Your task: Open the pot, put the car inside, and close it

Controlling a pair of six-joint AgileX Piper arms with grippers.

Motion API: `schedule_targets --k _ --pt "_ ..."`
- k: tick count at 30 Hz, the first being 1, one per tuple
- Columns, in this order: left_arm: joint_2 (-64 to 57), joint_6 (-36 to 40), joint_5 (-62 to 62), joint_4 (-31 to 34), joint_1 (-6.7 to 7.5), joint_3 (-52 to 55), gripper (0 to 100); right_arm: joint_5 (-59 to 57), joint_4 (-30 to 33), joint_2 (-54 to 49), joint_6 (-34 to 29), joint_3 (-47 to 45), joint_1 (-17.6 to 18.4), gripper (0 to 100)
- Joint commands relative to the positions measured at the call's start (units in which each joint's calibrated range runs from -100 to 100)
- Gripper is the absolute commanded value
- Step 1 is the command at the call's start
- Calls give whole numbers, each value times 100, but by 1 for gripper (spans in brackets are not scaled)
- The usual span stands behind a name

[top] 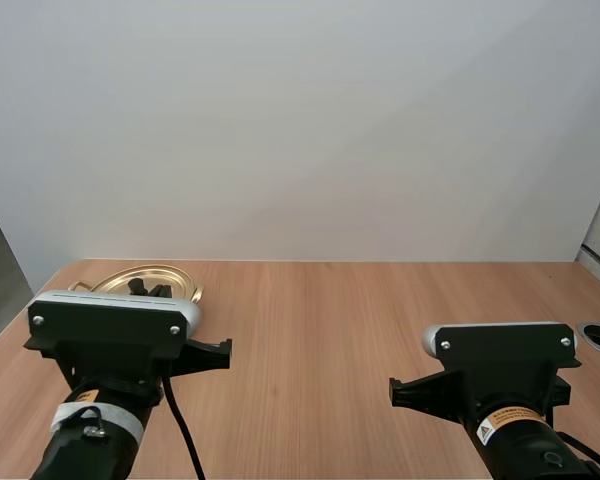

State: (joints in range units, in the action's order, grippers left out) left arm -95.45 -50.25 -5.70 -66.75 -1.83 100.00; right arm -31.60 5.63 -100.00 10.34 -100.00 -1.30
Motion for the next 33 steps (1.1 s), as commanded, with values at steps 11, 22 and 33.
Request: schedule_targets --k 11,22,33 --pt "-455 6078 -1131 5554 2 0 0 -6 2 0 3 0 4 0" --pt "-455 6176 -2561 5748 2 0 0 -6 2 0 3 0 4 0" --pt "-455 6642 -3020 6080 85 0 0 -6 2 0 3 0 4 0"
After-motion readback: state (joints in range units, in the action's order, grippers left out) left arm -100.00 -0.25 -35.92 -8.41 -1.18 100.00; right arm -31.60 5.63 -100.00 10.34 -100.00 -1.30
